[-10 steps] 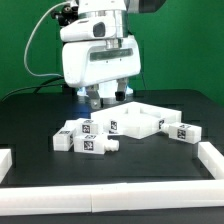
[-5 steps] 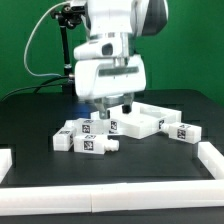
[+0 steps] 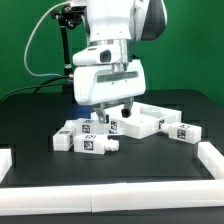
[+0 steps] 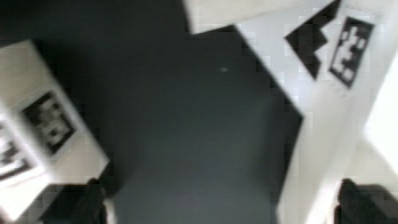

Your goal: Assemble one leg

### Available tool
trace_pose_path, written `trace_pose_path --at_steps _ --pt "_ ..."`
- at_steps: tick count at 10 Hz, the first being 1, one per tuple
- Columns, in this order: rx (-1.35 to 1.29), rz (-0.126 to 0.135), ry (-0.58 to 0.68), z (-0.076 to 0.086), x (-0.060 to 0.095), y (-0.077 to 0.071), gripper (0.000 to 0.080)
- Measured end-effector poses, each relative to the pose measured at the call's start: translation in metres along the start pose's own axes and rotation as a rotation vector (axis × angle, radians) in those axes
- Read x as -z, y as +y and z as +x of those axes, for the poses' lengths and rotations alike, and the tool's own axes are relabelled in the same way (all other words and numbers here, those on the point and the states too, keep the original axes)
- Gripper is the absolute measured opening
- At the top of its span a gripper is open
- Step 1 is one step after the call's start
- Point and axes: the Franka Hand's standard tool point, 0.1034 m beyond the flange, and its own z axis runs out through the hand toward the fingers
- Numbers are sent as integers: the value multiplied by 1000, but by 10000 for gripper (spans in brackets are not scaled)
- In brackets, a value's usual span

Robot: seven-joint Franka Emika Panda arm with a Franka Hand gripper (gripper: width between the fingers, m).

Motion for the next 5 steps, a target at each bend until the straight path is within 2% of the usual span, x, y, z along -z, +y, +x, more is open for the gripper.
trace_pose_path --at_steps 3,5 --pt "-46 37 -24 9 -5 -29 649" --pt "-47 38 -26 6 -7 -31 649"
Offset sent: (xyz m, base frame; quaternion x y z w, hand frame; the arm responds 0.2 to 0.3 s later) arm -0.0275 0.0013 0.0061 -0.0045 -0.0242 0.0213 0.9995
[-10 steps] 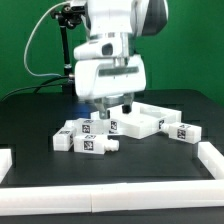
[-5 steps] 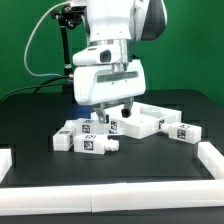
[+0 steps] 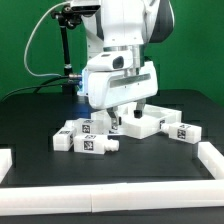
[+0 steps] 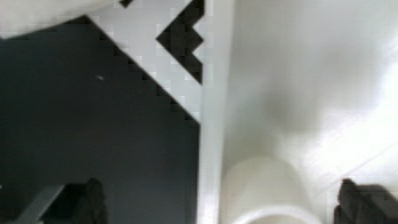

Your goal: Assemble one leg

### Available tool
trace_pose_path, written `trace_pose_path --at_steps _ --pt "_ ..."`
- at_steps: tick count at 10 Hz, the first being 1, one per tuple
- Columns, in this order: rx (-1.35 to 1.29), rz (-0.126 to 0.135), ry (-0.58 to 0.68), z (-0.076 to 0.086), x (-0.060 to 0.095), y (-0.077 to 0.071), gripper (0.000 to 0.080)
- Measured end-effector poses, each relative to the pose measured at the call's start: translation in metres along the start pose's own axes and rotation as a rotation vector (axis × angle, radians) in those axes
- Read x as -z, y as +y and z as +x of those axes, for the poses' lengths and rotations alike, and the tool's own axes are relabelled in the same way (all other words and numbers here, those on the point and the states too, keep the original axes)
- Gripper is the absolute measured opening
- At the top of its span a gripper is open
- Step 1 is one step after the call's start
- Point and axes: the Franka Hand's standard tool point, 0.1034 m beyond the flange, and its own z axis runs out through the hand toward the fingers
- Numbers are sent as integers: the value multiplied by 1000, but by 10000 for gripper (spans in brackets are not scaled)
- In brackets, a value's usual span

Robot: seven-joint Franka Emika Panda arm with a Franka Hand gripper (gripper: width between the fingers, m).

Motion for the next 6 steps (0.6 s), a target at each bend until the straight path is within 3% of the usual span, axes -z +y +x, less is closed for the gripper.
trace_pose_path --at_steps 6 --pt "-30 21 -22 -16 -20 4 649"
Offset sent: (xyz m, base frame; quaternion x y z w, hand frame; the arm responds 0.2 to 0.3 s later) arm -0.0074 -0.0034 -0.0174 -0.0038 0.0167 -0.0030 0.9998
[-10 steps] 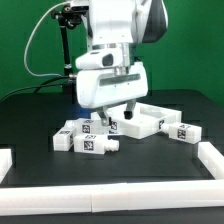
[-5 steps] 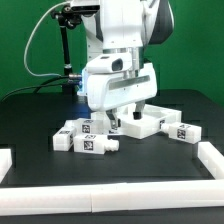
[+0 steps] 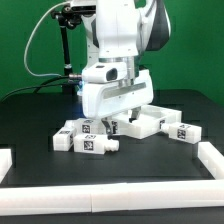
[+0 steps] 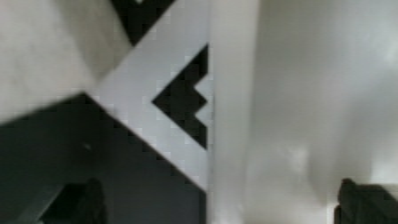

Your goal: Assemble one leg

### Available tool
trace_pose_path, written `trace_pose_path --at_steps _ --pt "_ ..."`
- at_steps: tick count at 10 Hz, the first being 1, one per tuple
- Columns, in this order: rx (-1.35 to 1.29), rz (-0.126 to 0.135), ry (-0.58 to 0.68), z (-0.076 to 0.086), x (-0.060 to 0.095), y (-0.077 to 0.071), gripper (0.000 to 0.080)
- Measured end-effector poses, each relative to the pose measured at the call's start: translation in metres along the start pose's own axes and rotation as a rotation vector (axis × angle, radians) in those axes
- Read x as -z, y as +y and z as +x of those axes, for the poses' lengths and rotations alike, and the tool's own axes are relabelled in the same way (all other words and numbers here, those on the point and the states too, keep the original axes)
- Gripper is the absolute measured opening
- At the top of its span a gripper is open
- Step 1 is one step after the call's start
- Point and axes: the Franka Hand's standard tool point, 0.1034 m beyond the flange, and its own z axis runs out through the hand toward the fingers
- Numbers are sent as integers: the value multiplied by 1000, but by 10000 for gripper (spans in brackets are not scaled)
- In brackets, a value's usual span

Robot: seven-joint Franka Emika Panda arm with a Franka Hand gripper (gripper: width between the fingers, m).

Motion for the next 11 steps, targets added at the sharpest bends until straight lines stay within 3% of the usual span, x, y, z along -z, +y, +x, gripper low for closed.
trace_pose_path --at_steps 2,4,5,6,7,8,9,10,11 --pt "2 0 1 1 0 0 649" --pt "1 0 1 1 0 0 426" --pt "1 0 1 1 0 0 426" --pt "1 0 1 1 0 0 241" --pt "0 0 0 1 0 0 107" --pt "-14 15 -15 -1 3 2 107" --pt "-30 13 -17 0 11 5 53" --pt "-47 6 -13 0 21 6 53" --pt "-91 17 -25 3 33 5 53"
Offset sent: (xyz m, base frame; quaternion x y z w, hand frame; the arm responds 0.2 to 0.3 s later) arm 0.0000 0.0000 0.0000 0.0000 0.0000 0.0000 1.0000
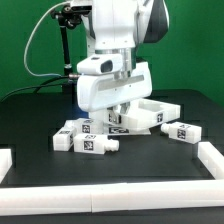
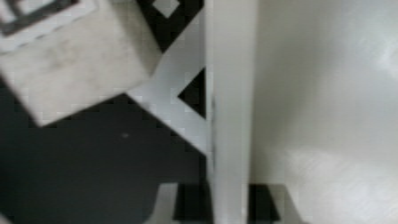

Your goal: Assemble one leg

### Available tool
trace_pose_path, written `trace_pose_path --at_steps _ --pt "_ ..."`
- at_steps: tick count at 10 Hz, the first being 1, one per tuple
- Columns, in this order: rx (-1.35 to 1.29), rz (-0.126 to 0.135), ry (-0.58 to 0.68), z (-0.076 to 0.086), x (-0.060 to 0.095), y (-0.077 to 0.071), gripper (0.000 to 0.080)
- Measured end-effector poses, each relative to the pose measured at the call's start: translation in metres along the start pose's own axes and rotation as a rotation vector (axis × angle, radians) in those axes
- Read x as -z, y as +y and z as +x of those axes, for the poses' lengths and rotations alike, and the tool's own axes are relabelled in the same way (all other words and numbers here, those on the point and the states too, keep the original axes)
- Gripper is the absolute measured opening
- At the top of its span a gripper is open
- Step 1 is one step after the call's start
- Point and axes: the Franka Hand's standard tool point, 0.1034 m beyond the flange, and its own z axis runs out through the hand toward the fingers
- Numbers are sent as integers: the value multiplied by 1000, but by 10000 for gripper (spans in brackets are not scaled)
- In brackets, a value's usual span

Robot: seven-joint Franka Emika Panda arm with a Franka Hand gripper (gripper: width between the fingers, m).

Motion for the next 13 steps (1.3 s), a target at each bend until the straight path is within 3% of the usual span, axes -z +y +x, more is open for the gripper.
trace_pose_path --at_steps 2,3,5,6,7,12,13 --pt "-192 20 -24 28 37 -3 53" --pt "-233 33 -32 49 44 7 53" --pt "-341 52 -44 80 42 35 54" --pt "-355 66 -64 86 41 48 54" --pt "-362 64 -63 86 41 52 54" --pt "-361 67 -68 85 38 51 54" --pt "-428 71 -78 93 42 64 54"
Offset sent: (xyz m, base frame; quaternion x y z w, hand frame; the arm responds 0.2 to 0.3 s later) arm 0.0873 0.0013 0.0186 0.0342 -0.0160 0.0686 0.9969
